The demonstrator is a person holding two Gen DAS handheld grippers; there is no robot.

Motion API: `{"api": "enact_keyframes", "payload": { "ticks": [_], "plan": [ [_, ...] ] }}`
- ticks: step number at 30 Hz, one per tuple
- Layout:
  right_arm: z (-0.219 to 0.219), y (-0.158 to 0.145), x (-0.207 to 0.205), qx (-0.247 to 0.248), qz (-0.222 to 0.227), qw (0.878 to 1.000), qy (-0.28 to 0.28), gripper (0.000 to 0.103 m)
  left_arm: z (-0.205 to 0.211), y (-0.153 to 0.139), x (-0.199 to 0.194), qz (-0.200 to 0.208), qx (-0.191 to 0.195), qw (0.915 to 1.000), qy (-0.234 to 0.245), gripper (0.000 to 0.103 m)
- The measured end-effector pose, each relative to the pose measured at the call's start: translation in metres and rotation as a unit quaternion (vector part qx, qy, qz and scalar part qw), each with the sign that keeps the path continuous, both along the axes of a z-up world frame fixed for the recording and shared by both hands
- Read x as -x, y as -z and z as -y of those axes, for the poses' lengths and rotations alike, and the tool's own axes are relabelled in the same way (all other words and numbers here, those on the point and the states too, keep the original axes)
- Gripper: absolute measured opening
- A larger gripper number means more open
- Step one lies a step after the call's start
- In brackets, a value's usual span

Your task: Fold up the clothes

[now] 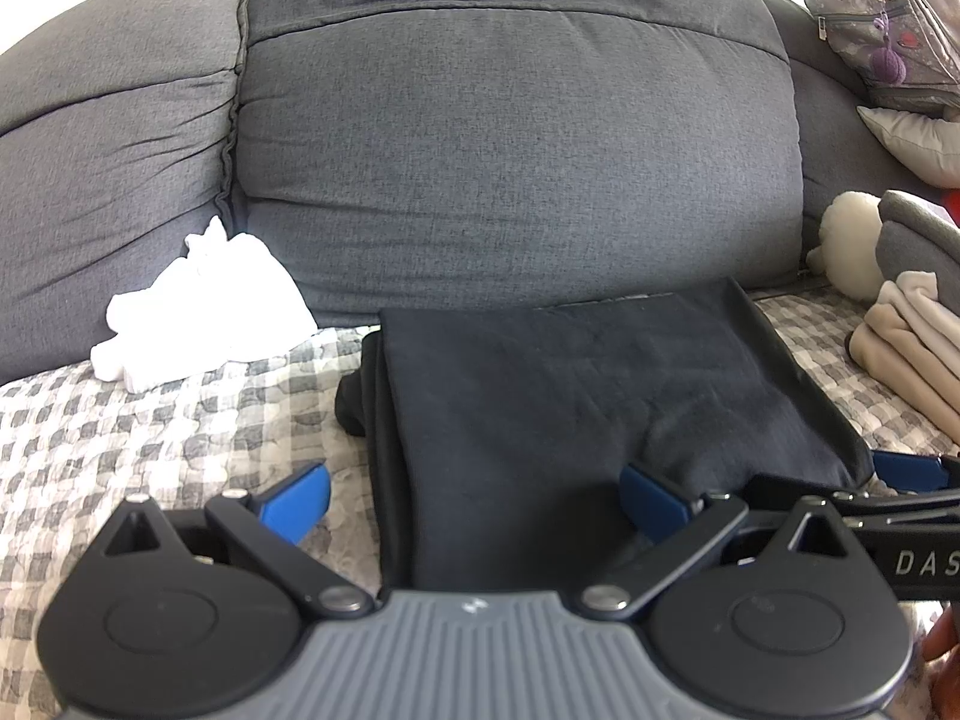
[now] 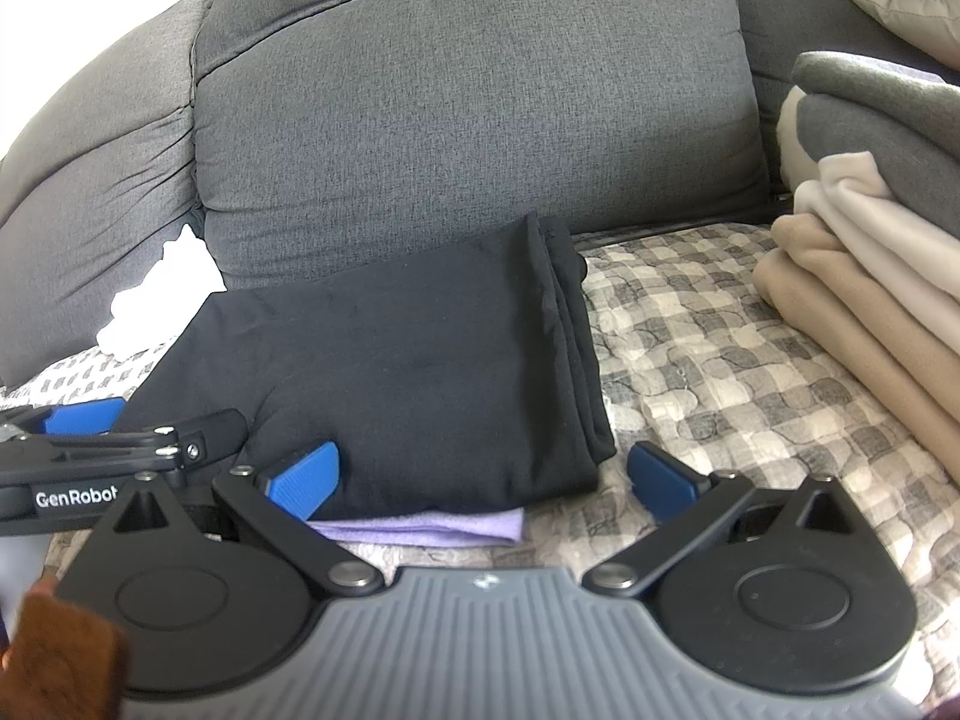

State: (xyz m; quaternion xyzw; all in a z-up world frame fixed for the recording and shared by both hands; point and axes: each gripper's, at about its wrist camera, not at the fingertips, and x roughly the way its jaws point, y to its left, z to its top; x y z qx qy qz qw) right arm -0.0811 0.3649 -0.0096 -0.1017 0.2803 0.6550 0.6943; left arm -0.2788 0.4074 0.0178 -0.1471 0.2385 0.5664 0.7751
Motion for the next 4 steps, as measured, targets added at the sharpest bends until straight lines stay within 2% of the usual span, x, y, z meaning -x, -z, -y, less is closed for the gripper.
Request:
{"api": "enact_keyframes", "payload": {
  "ticks": [4],
  "plan": [
    [-0.0001,0.0001,-0.0001,0.0,0.001,1.0,0.0,0.103,0.0002,0.0,-0.0004,0.0,0.001,1.0,-0.001,0.103]
  ]
}}
